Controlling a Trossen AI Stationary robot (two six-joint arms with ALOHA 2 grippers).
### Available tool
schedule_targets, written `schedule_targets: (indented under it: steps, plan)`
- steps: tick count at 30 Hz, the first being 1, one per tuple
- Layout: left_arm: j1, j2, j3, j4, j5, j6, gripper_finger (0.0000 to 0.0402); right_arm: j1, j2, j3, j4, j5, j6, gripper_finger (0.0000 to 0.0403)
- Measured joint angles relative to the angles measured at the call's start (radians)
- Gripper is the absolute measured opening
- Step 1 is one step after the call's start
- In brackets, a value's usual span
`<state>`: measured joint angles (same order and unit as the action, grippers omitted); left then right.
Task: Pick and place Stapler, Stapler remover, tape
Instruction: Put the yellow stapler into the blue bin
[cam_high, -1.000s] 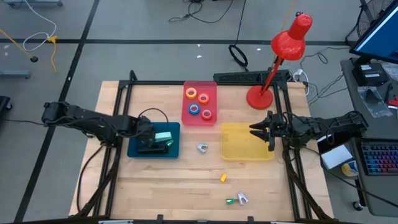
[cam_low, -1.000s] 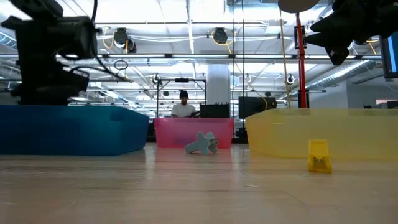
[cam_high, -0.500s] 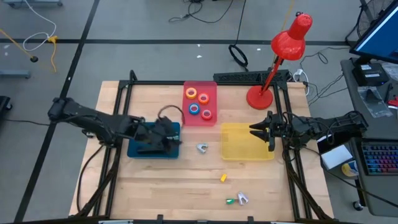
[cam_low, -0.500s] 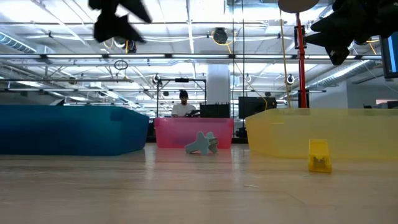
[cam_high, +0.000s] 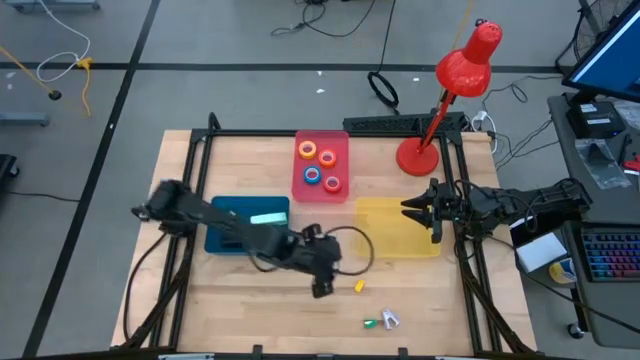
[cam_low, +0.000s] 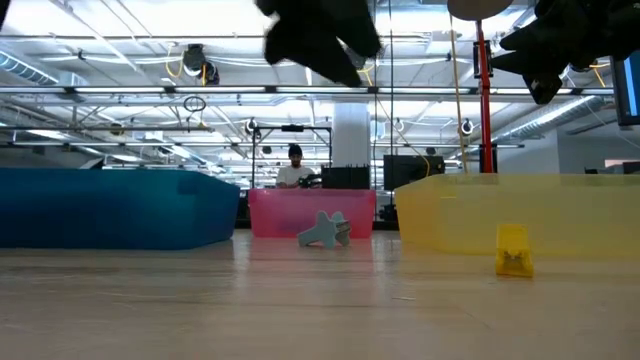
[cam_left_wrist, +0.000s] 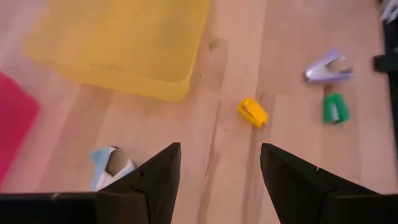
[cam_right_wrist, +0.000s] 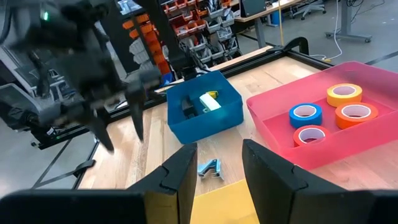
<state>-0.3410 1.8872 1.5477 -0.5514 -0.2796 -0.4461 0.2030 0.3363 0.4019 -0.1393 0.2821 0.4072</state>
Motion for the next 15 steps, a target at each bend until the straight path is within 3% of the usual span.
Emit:
schedule_targets:
  steps: [15]
  plan:
    - [0.045, 0.316, 0.273, 0.031, 0.167, -0.362, 0.0218, 0.000, 0.000, 0.000, 0.000, 0.000, 0.000, 0.0123]
